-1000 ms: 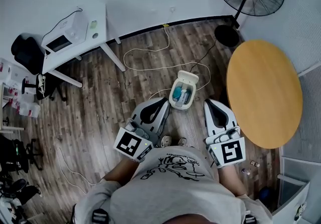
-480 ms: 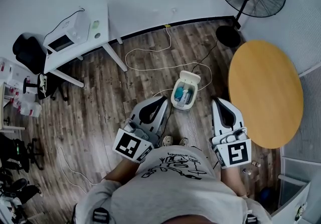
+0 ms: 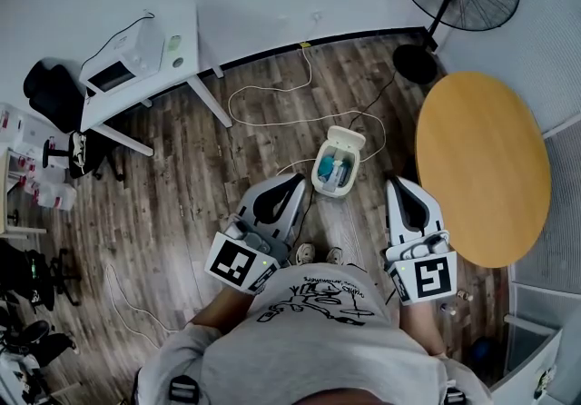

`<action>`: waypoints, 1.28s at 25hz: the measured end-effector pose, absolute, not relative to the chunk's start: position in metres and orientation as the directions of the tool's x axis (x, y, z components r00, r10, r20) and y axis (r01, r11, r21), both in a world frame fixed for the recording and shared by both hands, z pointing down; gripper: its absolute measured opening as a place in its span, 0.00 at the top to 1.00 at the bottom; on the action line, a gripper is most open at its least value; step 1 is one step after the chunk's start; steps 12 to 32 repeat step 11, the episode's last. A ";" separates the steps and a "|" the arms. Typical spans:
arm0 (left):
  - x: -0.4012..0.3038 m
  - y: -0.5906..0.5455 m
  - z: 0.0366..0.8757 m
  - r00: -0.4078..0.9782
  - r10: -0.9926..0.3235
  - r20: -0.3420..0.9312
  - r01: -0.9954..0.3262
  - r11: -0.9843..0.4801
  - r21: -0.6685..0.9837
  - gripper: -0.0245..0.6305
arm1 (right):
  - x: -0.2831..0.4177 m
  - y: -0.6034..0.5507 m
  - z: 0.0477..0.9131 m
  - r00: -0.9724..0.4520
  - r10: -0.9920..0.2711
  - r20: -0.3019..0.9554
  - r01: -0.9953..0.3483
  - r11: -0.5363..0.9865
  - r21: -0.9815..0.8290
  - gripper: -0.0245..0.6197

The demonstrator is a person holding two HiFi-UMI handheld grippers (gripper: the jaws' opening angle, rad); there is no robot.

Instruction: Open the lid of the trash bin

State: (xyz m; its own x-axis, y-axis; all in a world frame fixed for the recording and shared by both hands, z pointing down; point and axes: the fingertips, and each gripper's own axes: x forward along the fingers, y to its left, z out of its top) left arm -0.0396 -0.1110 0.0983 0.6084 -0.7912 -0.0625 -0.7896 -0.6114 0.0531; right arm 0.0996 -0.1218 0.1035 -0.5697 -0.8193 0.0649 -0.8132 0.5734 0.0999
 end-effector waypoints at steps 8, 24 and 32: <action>-0.038 -0.112 0.100 0.610 -0.790 -0.059 -0.788 -0.613 0.060 0.94 | 0.100 -0.123 0.103 -0.572 -0.818 0.064 -0.812 0.575 0.098 0.96; -0.036 -0.112 0.103 0.608 -0.791 -0.060 -0.789 -0.611 0.059 0.94 | 0.103 -0.123 0.106 -0.572 -0.818 0.064 -0.812 0.575 0.097 0.96; -0.036 -0.112 0.103 0.608 -0.791 -0.060 -0.789 -0.611 0.059 0.94 | 0.103 -0.123 0.106 -0.572 -0.818 0.064 -0.812 0.575 0.097 0.96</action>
